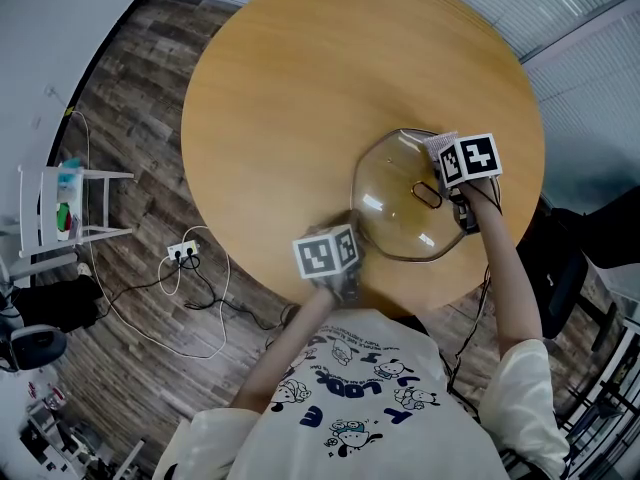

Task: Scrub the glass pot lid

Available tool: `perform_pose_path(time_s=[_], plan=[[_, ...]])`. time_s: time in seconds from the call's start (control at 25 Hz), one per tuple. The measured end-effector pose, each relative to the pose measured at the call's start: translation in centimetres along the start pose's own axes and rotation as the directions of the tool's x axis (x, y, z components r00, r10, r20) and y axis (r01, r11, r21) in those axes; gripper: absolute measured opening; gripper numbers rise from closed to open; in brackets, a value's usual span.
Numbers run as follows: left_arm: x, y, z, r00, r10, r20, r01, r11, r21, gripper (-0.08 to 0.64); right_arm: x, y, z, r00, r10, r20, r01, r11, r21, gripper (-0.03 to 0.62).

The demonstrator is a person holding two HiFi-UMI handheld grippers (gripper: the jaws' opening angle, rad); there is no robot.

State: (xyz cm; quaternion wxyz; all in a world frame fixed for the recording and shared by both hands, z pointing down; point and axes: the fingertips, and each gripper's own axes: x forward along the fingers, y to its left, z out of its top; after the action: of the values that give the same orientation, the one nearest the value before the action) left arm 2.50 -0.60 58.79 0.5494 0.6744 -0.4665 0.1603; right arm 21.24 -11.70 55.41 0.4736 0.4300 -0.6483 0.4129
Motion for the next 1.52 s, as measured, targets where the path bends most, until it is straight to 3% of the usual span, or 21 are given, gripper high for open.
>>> perform_pose_path(time_s=[1.52], plan=[[0.1,0.1,0.2,1.0,-0.001,0.007,0.001,1.0,0.001,0.037,-1.6,-2.6,-6.0,0.998,-0.057,0.009,0.056,0.994,0.095,0.063]])
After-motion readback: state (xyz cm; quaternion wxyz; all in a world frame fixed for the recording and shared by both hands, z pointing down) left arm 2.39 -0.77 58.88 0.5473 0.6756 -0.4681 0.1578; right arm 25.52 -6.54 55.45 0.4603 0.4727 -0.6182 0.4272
